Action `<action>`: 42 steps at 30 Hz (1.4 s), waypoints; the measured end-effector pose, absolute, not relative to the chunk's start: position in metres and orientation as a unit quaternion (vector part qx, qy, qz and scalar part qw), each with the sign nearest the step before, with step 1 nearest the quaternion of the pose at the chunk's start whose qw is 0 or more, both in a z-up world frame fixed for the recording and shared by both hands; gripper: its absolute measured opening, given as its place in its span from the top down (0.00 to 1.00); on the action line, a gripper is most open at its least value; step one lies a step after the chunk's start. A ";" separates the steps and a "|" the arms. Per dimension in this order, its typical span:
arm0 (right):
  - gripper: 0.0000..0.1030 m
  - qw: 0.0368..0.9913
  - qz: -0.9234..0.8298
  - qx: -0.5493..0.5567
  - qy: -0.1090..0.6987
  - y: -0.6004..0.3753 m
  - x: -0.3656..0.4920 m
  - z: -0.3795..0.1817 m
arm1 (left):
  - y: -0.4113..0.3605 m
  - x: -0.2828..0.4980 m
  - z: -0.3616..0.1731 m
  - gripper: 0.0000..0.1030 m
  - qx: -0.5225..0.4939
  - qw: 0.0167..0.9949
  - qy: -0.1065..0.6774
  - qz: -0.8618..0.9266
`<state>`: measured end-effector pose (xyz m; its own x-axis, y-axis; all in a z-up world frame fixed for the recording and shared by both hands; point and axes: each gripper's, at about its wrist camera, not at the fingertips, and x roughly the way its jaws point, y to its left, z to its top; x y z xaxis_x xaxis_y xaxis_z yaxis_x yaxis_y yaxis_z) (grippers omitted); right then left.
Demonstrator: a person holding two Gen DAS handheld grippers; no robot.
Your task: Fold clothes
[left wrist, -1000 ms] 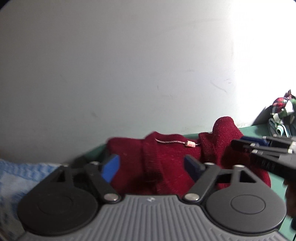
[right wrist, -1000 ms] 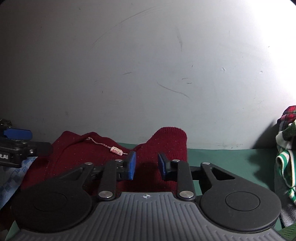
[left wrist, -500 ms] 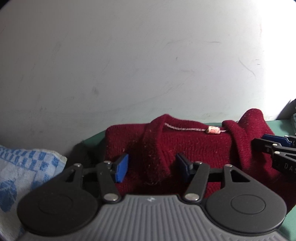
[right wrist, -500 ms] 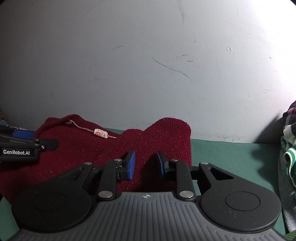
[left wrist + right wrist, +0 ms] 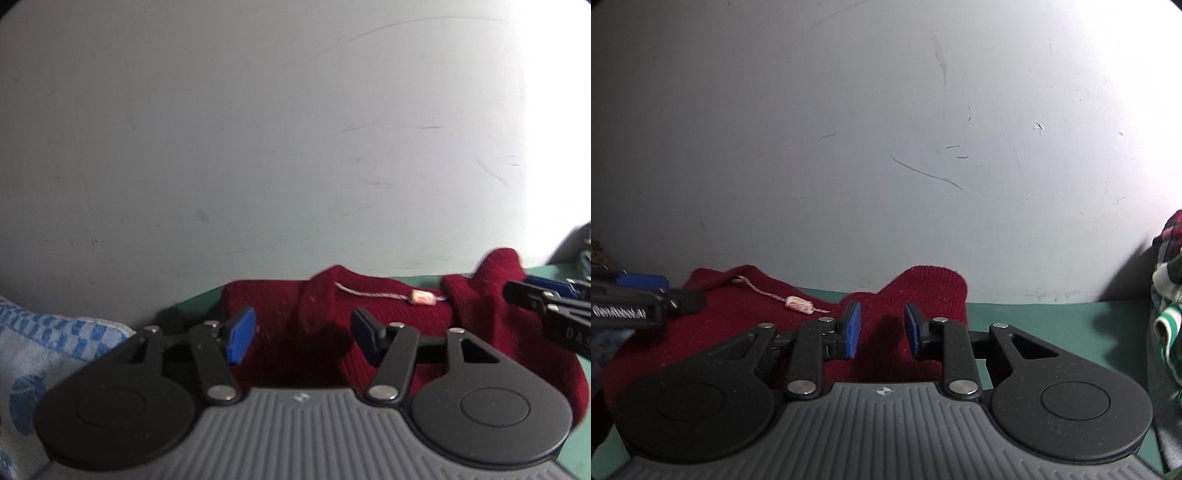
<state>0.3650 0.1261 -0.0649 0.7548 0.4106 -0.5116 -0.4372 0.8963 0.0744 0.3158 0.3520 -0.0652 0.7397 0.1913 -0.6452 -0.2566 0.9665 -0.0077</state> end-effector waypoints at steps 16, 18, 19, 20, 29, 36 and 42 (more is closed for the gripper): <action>0.64 0.937 0.196 -0.055 0.285 0.145 0.374 -0.067 | 0.348 0.331 -0.078 0.27 -0.001 0.914 0.363 0.178; 0.56 0.945 0.196 -0.037 0.261 0.136 0.357 -0.055 | 0.340 0.322 -0.068 0.28 0.011 0.917 0.357 0.175; 0.55 0.946 0.199 -0.033 0.255 0.133 0.349 -0.050 | 0.337 0.317 -0.064 0.28 0.014 0.918 0.357 0.175; 0.55 0.947 0.202 -0.030 0.250 0.130 0.340 -0.045 | 0.333 0.311 -0.060 0.28 0.015 0.918 0.355 0.176; 0.55 0.925 0.236 0.001 0.299 0.110 0.274 -0.056 | 0.320 0.248 -0.035 0.23 -0.036 0.906 0.367 0.206; 0.53 0.923 0.189 0.013 0.335 0.092 0.233 -0.062 | 0.304 0.202 -0.037 0.18 -0.026 0.904 0.361 0.226; 0.40 0.921 0.178 0.012 0.346 0.084 0.198 -0.052 | 0.286 0.166 -0.030 0.08 -0.027 0.905 0.357 0.228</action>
